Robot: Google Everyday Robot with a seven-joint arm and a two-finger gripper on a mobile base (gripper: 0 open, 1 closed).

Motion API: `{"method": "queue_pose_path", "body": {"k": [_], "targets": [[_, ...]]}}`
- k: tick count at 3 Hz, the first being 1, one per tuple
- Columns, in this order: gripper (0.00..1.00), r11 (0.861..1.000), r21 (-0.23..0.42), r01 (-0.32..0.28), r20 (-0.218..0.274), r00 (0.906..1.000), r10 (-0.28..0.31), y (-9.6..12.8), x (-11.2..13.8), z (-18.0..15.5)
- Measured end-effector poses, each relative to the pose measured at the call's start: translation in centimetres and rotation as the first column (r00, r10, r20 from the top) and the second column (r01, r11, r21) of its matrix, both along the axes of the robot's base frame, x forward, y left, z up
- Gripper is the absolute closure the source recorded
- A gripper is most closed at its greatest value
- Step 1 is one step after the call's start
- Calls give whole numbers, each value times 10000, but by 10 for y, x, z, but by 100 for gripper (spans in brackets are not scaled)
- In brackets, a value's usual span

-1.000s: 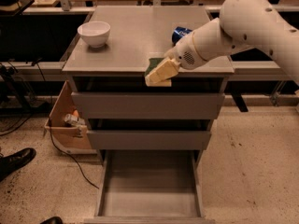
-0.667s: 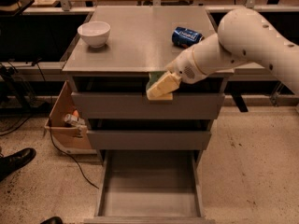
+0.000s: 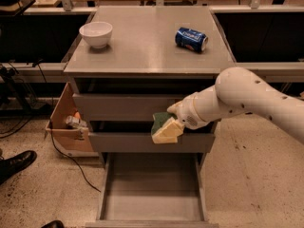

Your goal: Place sponge into bottom drawer

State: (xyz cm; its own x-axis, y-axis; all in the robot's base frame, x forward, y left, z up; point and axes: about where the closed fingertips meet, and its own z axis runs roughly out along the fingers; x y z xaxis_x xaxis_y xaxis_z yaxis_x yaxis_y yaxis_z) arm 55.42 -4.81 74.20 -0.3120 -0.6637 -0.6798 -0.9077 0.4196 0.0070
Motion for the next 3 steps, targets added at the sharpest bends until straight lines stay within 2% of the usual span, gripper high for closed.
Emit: {"method": "queue_pose_path", "body": {"k": [1,2,3], "targets": [[100,9993,13,-377,-249,9990,377,5,-6,-59],[100,9993,13,-377,-249,9990,377,5,-6,-59],[100,9992,304,-245,-478,9985,260,10,-11,-92]]}}
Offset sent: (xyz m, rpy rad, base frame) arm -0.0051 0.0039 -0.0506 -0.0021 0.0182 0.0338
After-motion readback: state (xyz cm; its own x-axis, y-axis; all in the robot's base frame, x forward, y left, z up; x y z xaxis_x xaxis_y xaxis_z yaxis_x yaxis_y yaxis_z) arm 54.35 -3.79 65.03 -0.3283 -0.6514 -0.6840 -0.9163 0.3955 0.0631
